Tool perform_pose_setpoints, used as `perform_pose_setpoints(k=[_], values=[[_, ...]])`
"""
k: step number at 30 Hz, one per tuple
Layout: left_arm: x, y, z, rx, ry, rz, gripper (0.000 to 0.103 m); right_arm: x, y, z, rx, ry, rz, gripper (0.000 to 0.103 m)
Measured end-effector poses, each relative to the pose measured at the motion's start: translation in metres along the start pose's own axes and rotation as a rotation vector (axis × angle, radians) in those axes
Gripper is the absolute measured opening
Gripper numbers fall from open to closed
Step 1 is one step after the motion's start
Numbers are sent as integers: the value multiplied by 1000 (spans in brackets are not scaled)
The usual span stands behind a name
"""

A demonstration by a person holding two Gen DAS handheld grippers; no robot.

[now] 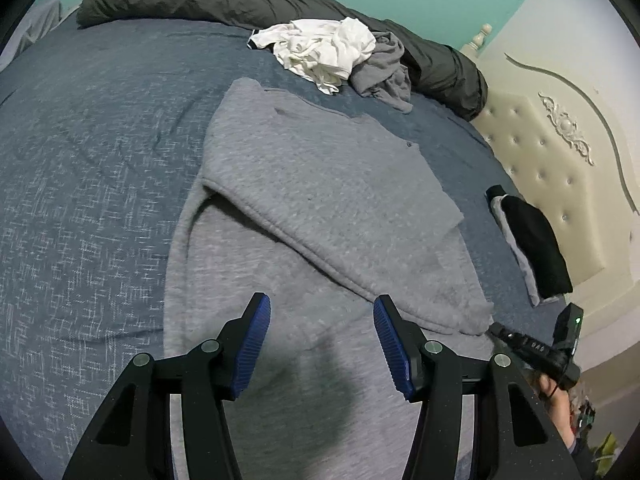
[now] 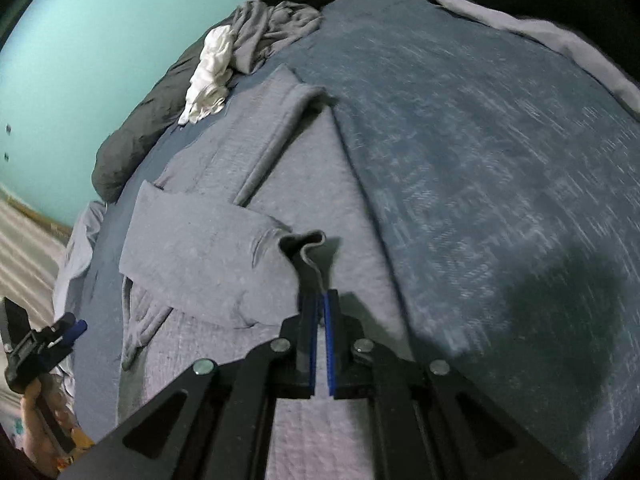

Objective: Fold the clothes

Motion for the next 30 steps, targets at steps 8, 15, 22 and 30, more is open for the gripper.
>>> perform_pose_setpoints(k=[8, 15, 22, 30], values=[[5, 5, -4, 4, 36, -12, 58, 5, 26, 0, 39, 137, 9, 40], [2, 9, -25, -20, 76, -17, 59, 36, 26, -8, -22, 82, -75, 40], [7, 11, -45, -21, 137, -30, 59, 29, 24, -15, -52, 128, -66, 6], [28, 32, -68, 3, 251, -36, 58, 6, 26, -5, -19, 119, -13, 5]])
Point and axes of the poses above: each gripper's, at about its wrist camera, not at the fingertips, and x roughly the way its jaws point, z to its right, y to its top, the point moved 3 cm from there along x, roughly the way its jaws point, and after that the axes turned 5 degrees about -x, right-handed, at the moved point
